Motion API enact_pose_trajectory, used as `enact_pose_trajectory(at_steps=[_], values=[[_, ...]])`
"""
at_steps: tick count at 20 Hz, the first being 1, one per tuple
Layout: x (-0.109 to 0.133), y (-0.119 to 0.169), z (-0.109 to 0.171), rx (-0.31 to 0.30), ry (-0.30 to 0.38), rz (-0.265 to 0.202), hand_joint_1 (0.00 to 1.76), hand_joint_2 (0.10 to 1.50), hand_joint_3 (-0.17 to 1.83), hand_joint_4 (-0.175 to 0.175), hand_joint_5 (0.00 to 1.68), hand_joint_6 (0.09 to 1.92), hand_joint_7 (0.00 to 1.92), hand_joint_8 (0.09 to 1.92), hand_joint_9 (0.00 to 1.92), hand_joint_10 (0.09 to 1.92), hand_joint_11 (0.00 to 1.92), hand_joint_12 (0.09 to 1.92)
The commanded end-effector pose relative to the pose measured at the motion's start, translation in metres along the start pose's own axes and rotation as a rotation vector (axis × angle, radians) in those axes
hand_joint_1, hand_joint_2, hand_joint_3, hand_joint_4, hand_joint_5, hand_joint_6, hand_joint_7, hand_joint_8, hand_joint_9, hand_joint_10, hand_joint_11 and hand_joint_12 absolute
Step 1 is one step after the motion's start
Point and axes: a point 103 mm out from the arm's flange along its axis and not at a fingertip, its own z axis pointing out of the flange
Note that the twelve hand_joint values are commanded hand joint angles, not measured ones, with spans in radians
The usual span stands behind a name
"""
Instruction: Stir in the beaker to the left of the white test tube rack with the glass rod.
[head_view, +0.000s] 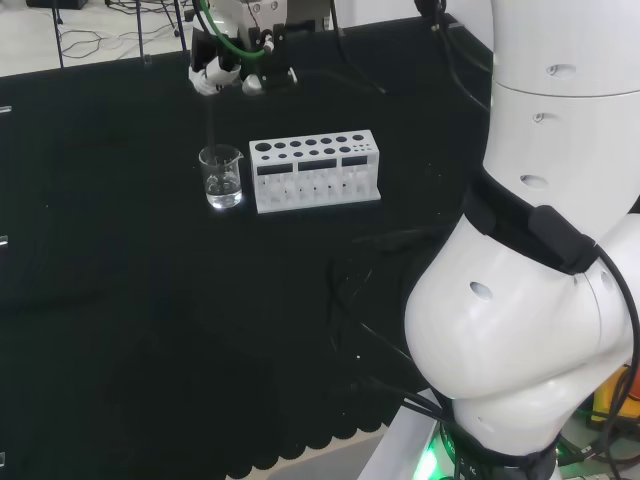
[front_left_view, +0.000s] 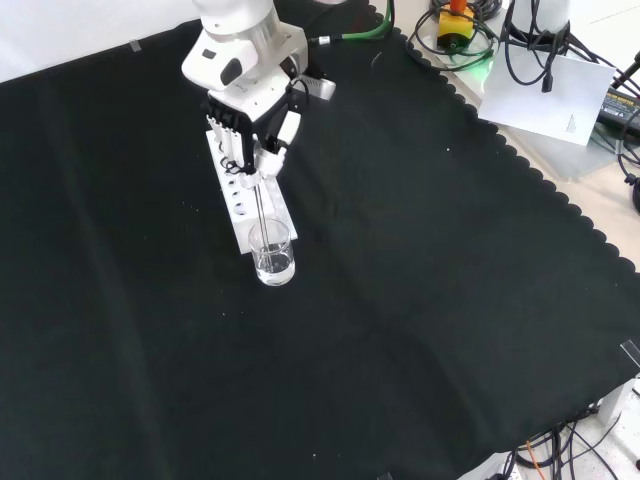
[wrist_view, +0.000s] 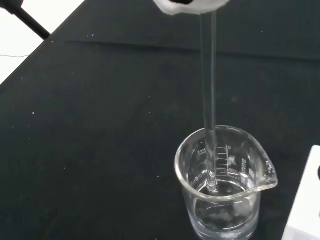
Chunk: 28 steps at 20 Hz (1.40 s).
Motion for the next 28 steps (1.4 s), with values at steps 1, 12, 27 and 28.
enact_pose_trajectory(at_steps=[1,12,27,28], values=[[-0.008,-0.008,-0.003,0.004,-0.02,-0.001,1.33,1.06,-0.17,-0.175,1.42,0.09,1.32,0.73,1.51,0.94,1.59,0.73],[0.004,-0.029,0.004,0.016,-0.026,-0.01,1.33,1.06,-0.17,-0.175,1.42,0.09,1.32,0.73,1.51,0.94,1.59,0.74],[0.025,-0.006,0.001,0.014,-0.061,-0.032,1.33,1.06,-0.17,-0.175,1.42,0.09,1.32,0.73,1.51,0.94,1.59,0.74],[0.021,-0.004,0.0,0.018,-0.053,-0.029,1.33,1.06,-0.17,-0.175,1.42,0.09,1.32,0.73,1.51,0.94,1.59,0.74]])
